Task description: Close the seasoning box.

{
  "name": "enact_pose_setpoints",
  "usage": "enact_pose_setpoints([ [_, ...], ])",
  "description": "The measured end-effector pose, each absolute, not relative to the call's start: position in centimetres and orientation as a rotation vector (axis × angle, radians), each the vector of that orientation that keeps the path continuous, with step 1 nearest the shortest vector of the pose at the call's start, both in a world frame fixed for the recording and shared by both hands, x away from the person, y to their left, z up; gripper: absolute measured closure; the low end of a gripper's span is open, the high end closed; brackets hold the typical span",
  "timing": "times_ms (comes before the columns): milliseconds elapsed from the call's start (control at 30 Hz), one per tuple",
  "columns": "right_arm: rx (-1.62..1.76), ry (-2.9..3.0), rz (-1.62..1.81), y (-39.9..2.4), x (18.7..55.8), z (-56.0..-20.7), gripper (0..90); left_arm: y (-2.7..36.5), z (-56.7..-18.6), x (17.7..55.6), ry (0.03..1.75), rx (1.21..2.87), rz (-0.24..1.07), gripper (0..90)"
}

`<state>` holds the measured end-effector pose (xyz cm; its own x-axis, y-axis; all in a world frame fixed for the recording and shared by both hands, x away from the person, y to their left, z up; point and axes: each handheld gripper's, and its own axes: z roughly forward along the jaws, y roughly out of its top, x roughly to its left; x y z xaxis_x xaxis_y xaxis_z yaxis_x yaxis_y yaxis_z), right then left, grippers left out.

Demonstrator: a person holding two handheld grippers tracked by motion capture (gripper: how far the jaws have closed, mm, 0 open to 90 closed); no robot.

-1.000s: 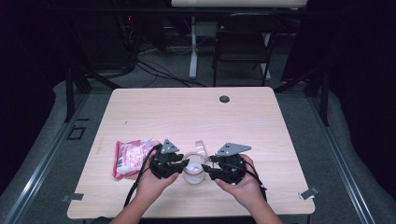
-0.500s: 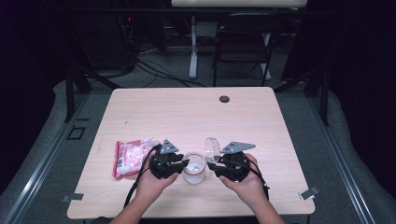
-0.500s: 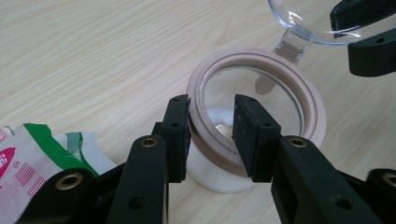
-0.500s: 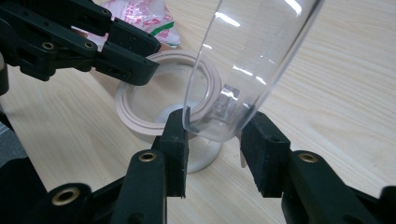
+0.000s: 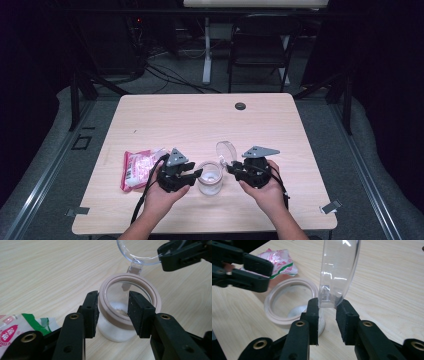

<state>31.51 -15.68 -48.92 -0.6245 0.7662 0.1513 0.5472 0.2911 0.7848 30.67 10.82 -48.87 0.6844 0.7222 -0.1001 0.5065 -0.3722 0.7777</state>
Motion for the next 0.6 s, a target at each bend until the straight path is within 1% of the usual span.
enact_pose_setpoints([
  [233, 1.247, 2.287, 1.282, -16.3, 33.3, -48.9, 73.6, 12.6, -48.7, 30.1, 0.994, 2.049, 0.365, 59.3],
  [367, 1.268, 2.265, 1.302, -16.8, 34.4, -48.7, 74.3, 13.9, -49.0, 29.8, 1.045, 2.027, 0.389, 58.9],
  [600, 1.294, 2.231, 1.356, -17.5, 35.7, -48.3, 75.6, 16.3, -49.6, 29.3, 1.082, 2.011, 0.441, 58.1],
])
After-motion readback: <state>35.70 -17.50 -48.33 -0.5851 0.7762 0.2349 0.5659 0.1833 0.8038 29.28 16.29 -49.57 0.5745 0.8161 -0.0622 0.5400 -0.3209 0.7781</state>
